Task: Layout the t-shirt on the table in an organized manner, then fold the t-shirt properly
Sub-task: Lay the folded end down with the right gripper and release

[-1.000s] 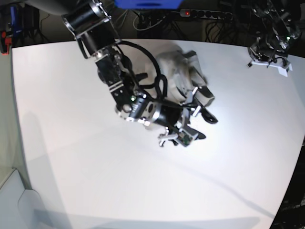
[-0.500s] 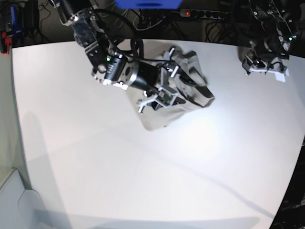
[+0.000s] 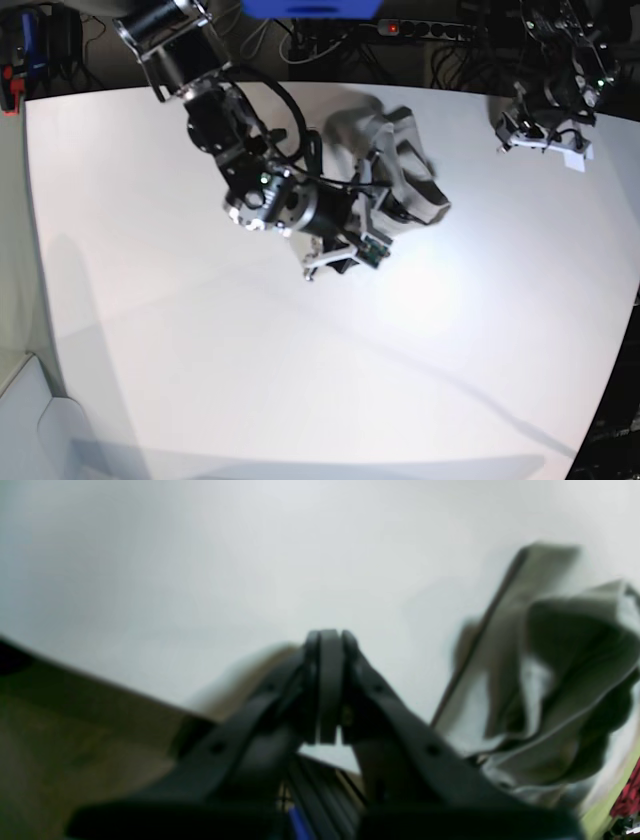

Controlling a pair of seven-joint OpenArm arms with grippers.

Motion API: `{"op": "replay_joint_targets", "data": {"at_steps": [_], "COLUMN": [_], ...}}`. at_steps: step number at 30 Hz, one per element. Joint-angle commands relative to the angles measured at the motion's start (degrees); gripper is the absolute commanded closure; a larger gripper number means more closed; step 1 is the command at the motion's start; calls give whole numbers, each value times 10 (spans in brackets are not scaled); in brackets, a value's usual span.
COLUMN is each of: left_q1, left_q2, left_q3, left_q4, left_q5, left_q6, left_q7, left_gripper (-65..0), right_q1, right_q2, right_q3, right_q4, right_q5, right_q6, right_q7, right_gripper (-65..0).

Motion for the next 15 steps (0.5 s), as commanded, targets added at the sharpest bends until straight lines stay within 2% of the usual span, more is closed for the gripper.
{"op": "replay_joint_targets", "data": {"at_steps": [1,6,11,15], "left_q1": [2,5,4,3], "left_q2": [-6,-6,-6,-6], "left_q3": [-2,-2,-2,-2], "left_q4": [10,10,10,10], "left_q5": [-9,-9,-9,-9], "left_q6": [3,3,3,3], "left_q7": [-6,-6,-7,-7], "left_gripper": [0,0,0,0], "right_q1": [19,36,49,62], "right_q2": [-8,-11,-31,-35], "right_q3": [-11,-57,-59,-59], "right_q4": [0,-41,-92,-118], "right_q5": [9,8,7,7], "right_q6": [3,3,3,3], "right_q7": [17,17,18,19], "right_gripper": [-337,-337,-337,-333]}}
